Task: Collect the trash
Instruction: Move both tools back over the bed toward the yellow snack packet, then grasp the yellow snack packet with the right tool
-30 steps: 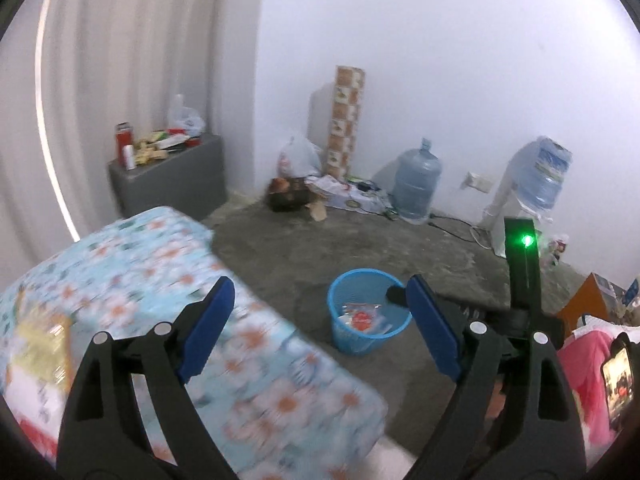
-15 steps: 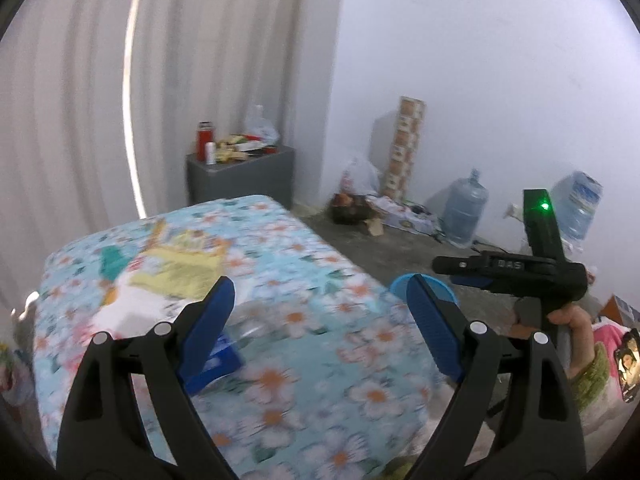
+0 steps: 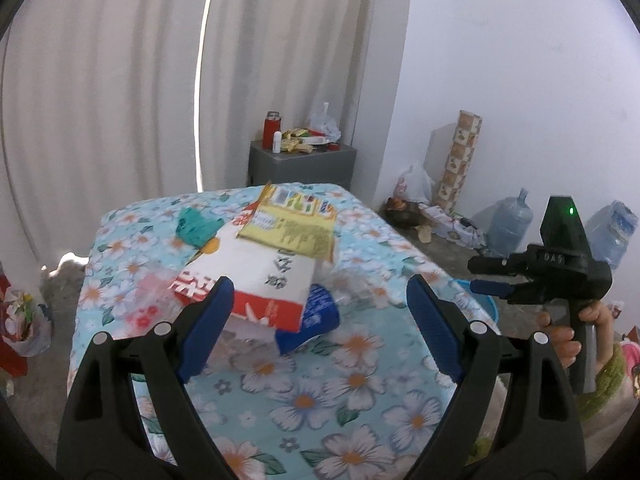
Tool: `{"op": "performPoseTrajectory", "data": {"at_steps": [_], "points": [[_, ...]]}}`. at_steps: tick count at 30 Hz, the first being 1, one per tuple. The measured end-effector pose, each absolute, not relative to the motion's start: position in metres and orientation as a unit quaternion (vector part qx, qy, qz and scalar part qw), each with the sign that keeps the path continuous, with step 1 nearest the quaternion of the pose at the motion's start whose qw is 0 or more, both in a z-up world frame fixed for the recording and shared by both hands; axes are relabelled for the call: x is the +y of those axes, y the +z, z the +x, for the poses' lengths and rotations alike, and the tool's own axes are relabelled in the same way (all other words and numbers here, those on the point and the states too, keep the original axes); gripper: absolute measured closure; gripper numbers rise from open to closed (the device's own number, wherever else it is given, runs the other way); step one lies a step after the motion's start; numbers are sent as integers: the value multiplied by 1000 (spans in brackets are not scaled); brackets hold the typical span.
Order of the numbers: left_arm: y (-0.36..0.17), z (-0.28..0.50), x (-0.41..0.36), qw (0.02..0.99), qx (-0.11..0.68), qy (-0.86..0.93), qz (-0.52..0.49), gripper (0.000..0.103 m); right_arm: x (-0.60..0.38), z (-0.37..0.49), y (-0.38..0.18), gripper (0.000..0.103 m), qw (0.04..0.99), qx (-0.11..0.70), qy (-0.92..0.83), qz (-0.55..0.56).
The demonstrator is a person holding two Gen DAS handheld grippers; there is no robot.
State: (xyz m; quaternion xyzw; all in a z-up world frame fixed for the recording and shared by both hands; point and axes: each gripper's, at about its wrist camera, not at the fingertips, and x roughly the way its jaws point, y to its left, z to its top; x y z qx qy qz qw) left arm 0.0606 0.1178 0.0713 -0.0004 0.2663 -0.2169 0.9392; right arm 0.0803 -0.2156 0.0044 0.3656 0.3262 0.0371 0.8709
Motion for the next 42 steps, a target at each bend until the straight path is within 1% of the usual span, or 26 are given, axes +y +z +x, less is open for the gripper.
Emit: {"op": "performPoseTrajectory", "data": {"at_steps": [3,9,15,16,24,27,29,30,31,32,34,38,42], "points": [[63,61,115,940,265,-213,23,20,-209,88,0,27,860,328,66,384],[47,66,113,941,270,-199,51,20,-194,115,0,36,842,331,122,407],[43,75,131,945,271,-180,36,20,-182,165,14,40,841,322,160,404],[43,75,135,946,272,-176,32,20,-181,171,16,41,841,323,162,403],[38,85,163,947,284,-148,-1,20,-179,233,10,47,837,349,146,395],[36,91,172,946,290,-143,-19,20,-178,243,3,57,831,360,146,399],[35,94,176,945,292,-142,-30,20,-175,246,-1,67,829,363,147,400],[35,95,177,945,293,-142,-33,20,-174,246,-2,70,828,363,149,401],[35,96,178,945,294,-142,-37,20,-174,245,-3,77,826,363,149,403],[34,97,179,944,295,-142,-39,20,-174,247,-5,80,826,363,150,404],[33,101,180,943,296,-142,-46,20,-175,247,-6,84,826,361,150,406],[29,112,190,938,300,-151,-83,20,-177,244,-3,88,826,354,157,409],[21,138,217,916,313,-166,-188,20,-178,239,-2,88,824,349,161,416]]}}
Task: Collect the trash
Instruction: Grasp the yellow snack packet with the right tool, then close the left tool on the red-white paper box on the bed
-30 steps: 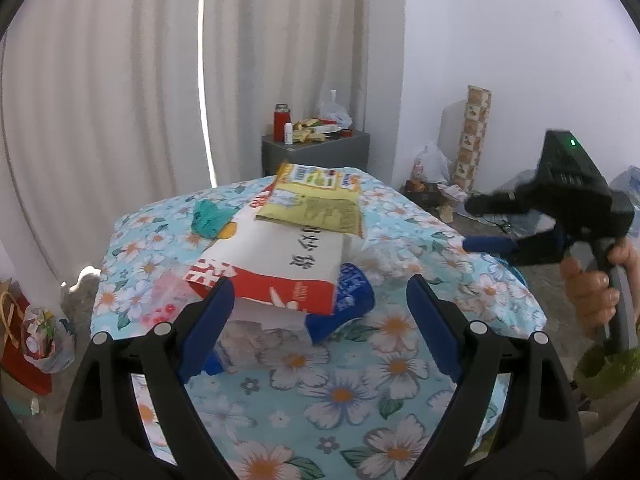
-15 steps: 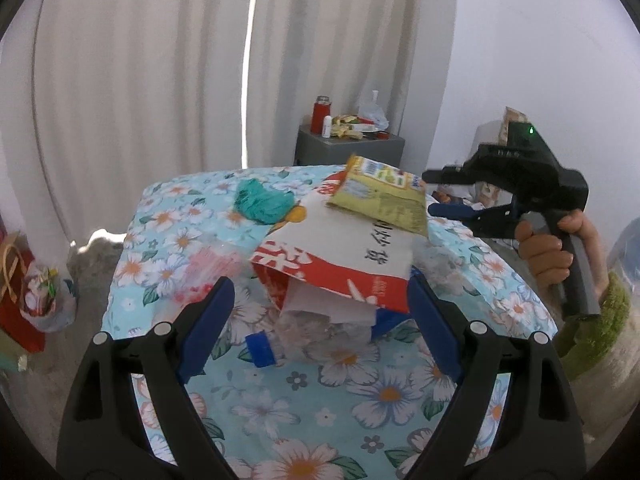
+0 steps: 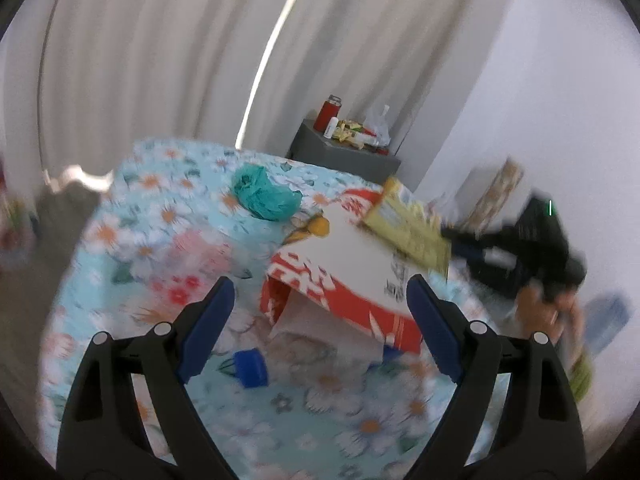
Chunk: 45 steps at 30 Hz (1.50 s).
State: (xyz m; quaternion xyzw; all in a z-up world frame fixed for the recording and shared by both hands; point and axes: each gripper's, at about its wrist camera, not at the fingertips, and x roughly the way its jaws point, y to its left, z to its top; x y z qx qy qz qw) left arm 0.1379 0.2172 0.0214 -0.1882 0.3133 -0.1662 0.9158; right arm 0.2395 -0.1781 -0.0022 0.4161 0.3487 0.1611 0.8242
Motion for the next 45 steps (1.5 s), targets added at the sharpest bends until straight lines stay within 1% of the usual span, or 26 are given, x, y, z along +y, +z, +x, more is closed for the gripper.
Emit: {"op": "performPoseTrajectory", "data": {"at_steps": [3,5,8,14,19,22,27,32,35,36,42,45], "points": [[7,160,242,877,343,-162,-295,20,-180,238,-3,89,822,348,163,420],[-2,168,253,857,341,-170,-346,20,-180,237,-4,89,820,347,166,424],[-7,174,252,862,341,-167,-337,20,-182,237,-5,90,815,344,175,432],[-23,191,245,845,365,-190,-343,20,-186,232,-5,92,808,334,187,449],[-32,187,244,825,371,-217,-366,20,-185,231,-7,92,805,335,190,451],[-35,190,245,823,374,-211,-373,23,-186,233,-8,92,803,334,194,454],[-43,202,254,815,377,-189,-398,23,-187,233,-9,92,802,332,195,456],[-54,217,251,794,395,-212,-410,23,-187,234,-12,92,798,330,206,460],[-58,219,246,788,400,-227,-410,35,-188,234,-13,92,796,331,206,463],[-59,219,245,787,399,-230,-410,40,-188,234,-14,92,796,331,206,464],[-59,216,247,789,391,-231,-413,53,-187,236,-16,92,793,331,209,467],[-56,213,249,793,383,-233,-412,58,-188,236,-16,92,791,329,213,471]]}}
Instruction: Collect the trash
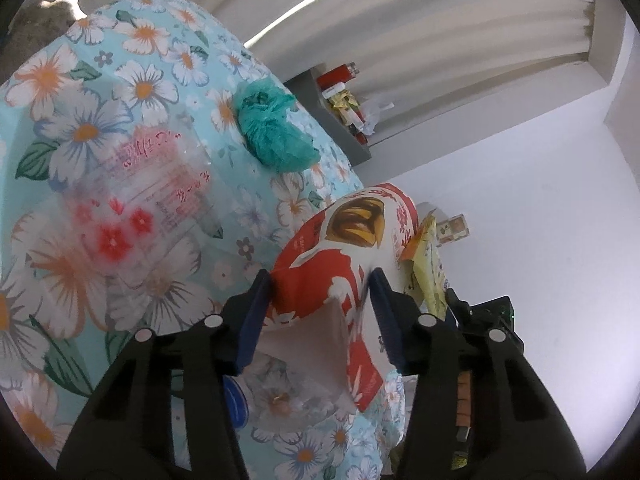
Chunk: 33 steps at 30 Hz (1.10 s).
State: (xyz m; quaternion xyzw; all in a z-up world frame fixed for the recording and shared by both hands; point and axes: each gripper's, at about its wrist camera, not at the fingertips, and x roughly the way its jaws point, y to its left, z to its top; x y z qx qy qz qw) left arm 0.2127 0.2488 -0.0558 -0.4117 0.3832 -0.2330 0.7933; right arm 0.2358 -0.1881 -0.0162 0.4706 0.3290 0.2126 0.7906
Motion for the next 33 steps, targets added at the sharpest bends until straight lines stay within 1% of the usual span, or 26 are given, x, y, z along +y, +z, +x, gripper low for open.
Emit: {"op": "performPoseTrajectory", "data": {"at_steps": [4,6,8,11,20,29,33], "points": [[-52,209,254,795,370,-238,-418,64,-190,232,-15,92,787,320,221,479],[-50,208,256,794,364,-241,-423,72,-192,229,-13,92,784,314,228,485],[-48,207,258,794,358,-243,-428,77,-194,224,-11,93,782,307,235,490],[-46,204,263,787,346,-250,-446,81,-196,218,-6,94,781,295,242,494],[-30,194,265,784,305,-273,-467,86,-212,185,6,95,780,254,253,513],[-3,180,269,789,249,-299,-476,86,-226,159,8,95,778,228,254,527],[4,179,269,779,242,-311,-488,86,-226,154,6,95,777,226,253,530]]}}
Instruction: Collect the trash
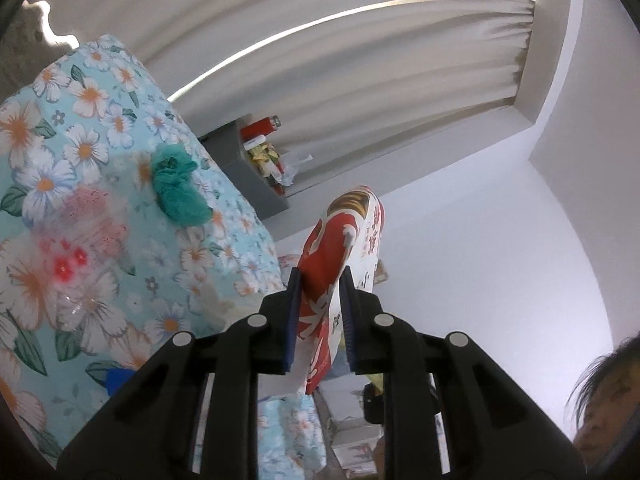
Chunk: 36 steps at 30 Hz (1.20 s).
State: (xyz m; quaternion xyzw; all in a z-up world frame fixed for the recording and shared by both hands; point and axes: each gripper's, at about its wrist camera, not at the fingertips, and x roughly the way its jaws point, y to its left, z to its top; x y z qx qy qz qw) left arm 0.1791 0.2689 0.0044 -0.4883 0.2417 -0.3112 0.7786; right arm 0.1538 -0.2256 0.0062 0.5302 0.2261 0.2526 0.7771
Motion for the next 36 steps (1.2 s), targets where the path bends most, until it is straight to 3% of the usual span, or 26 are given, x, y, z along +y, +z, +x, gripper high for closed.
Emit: {"op": "performPoseTrajectory", "data": {"at_steps": [18,24,30,32,35,36], "points": [[15,164,225,753,257,-370,-480,86,-248,87,-49,95,762,251,187,566],[10,164,208,744,270,-378,-481,88,-252,75,-87,95,776,316,94,538],[8,164,196,740,279,-382,-479,89,-252,75,-92,77,795,377,28,475],[8,165,194,739,281,-383,-478,89,-250,74,-81,56,809,385,13,444],[9,167,190,736,281,-386,-479,89,-242,70,-55,41,844,390,-36,367],[10,168,189,736,281,-387,-480,89,-240,68,-48,40,852,389,-48,346]]}}
